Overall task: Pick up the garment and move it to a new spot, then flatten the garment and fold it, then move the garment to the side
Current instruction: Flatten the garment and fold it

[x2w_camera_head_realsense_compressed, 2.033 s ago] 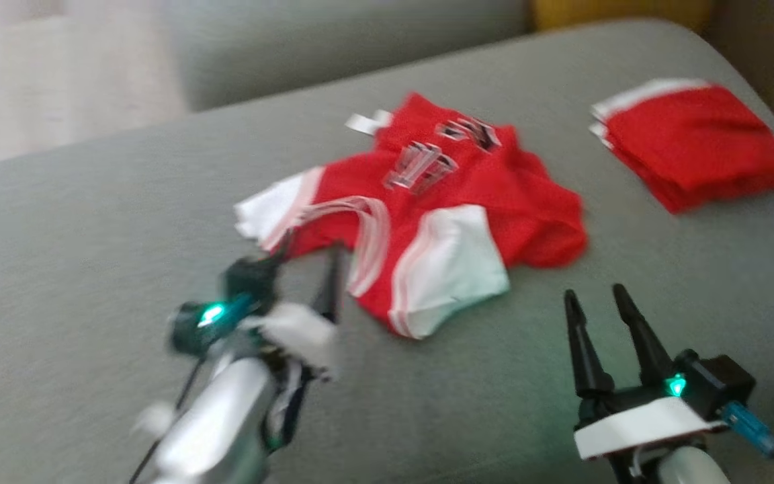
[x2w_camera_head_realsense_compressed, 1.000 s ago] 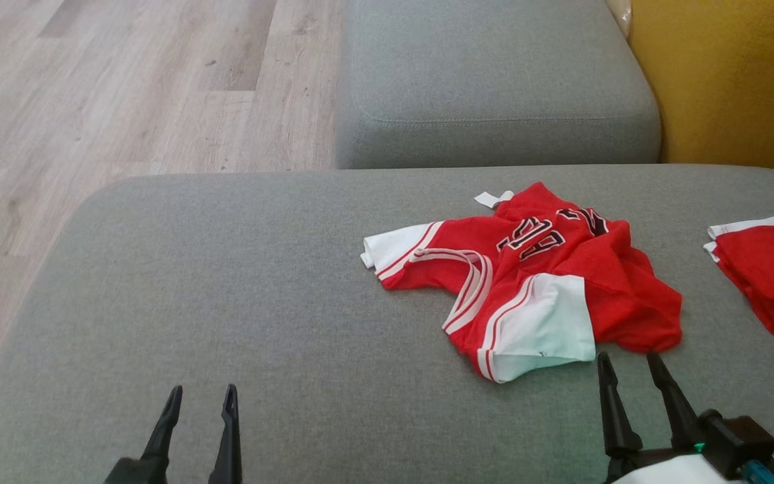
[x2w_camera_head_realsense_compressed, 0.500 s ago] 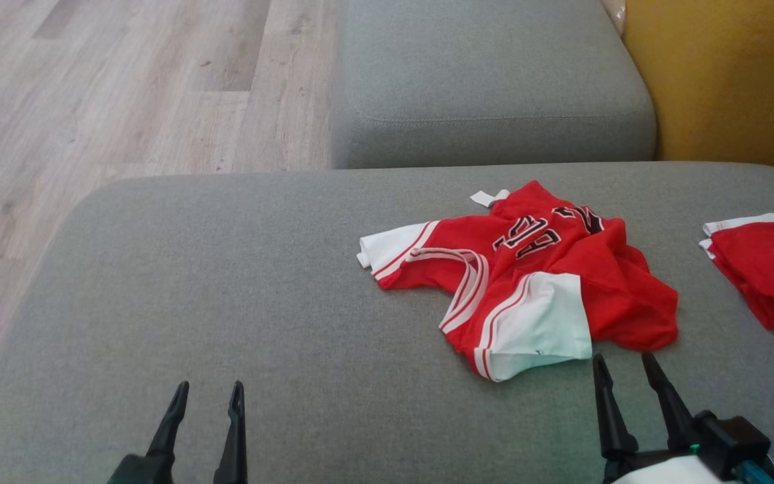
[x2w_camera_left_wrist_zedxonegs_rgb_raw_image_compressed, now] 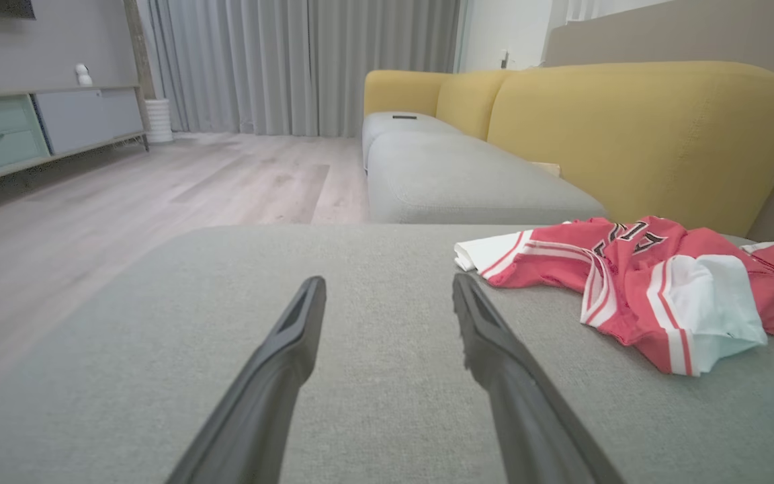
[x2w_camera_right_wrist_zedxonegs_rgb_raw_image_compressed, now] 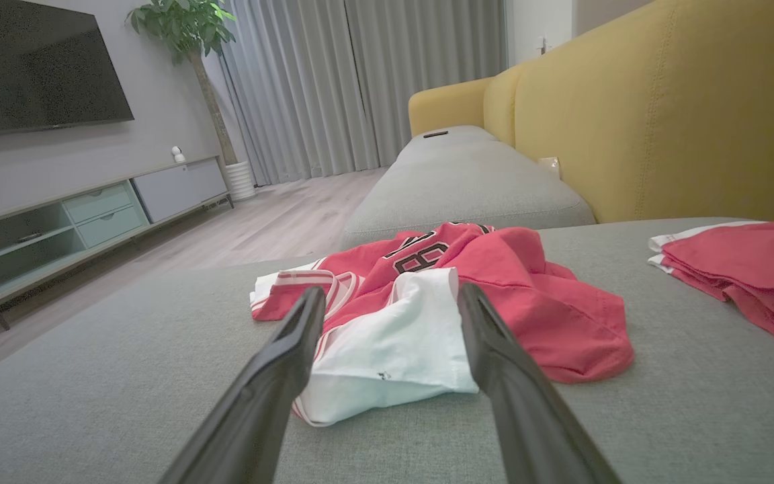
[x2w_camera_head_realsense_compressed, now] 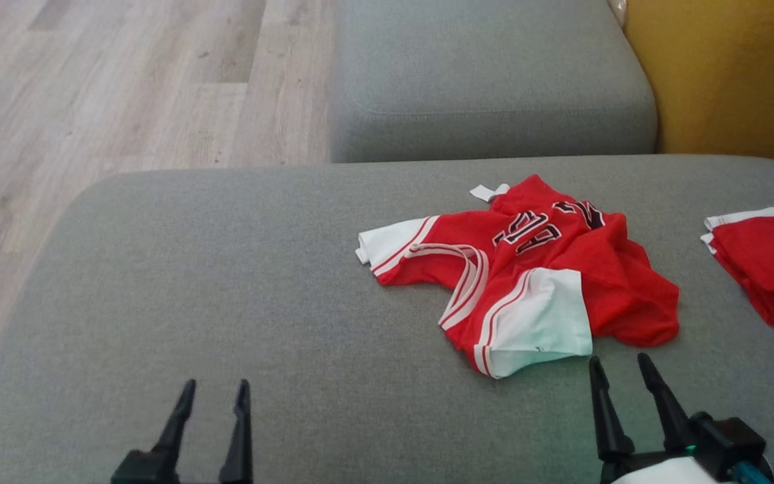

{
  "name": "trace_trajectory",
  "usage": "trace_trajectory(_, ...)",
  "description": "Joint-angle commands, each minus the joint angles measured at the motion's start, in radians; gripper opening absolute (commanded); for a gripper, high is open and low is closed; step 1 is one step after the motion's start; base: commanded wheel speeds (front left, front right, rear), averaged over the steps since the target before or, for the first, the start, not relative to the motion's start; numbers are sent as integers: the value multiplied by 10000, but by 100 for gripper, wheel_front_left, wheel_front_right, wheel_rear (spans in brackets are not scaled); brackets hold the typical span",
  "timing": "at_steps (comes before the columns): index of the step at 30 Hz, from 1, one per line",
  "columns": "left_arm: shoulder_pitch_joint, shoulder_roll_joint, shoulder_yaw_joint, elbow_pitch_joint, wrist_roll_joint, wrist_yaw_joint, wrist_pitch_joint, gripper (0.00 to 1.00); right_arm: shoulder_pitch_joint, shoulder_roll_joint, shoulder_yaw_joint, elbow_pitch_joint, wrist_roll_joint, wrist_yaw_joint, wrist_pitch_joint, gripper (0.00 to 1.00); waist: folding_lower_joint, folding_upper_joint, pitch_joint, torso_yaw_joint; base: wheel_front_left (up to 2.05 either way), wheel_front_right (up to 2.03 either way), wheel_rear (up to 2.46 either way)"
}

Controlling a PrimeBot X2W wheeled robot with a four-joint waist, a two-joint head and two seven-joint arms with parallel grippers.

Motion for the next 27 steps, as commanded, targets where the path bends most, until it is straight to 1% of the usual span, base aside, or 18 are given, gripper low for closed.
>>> trace_trajectory(1, -833, -89, 134, -102, -212, -70, -122, 100, -315, -97, 348, -287, -6, 65, -93, 100, 0, 0, 104, -89, 0, 0, 0)
trace_trajectory(8, -2249, -91, -1187, 1189, -726, -405, -122, 100, -536, -262, 708, -491, 43, 65, -93, 100, 0, 0, 721, -653, 0, 0, 0)
trace_trajectory(9, -2249, -91, -1187, 1189, -726, -405, -122, 100, -536, -262, 708, -491, 43, 65, -93, 100, 0, 0, 721, -653, 0, 0, 0)
trace_trajectory(10, -2526, -91, -1432, 1437, -828, -454, -122, 100, -590, -308, 742, -524, 50, 65, -93, 100, 0, 0, 833, -758, 0, 0, 0)
trace_trajectory(15, -3967, -92, -2667, 2944, -1781, -671, -122, 100, -953, -547, 1052, -649, 84, 65, -93, 100, 0, 0, 1454, -1487, 0, 0, 0)
trace_trajectory(17, -4640, -92, -3095, 3533, -2183, -625, -69, 100, -1127, -620, 1147, -738, 95, 65, -93, 100, 0, 0, 1815, -1795, 0, 0, 0)
trace_trajectory(20, -5696, -92, -3566, 4401, -2503, -322, 69, 100, -1430, -665, 1282, -862, 145, 65, -93, 100, 0, 0, 2343, -2247, 0, 0, 0)
trace_trajectory(23, -6525, -92, -3911, 5292, -2870, -108, 189, 100, -1681, -672, 1405, -947, 231, 65, -93, 100, 0, 0, 2736, -2674, 0, 0, 0)
trace_trajectory(27, -7291, -92, -4250, 6238, -3300, -42, 162, 100, -1907, -635, 1423, -1009, 288, 65, -93, 100, 0, 0, 3076, -3095, 0, 0, 0)
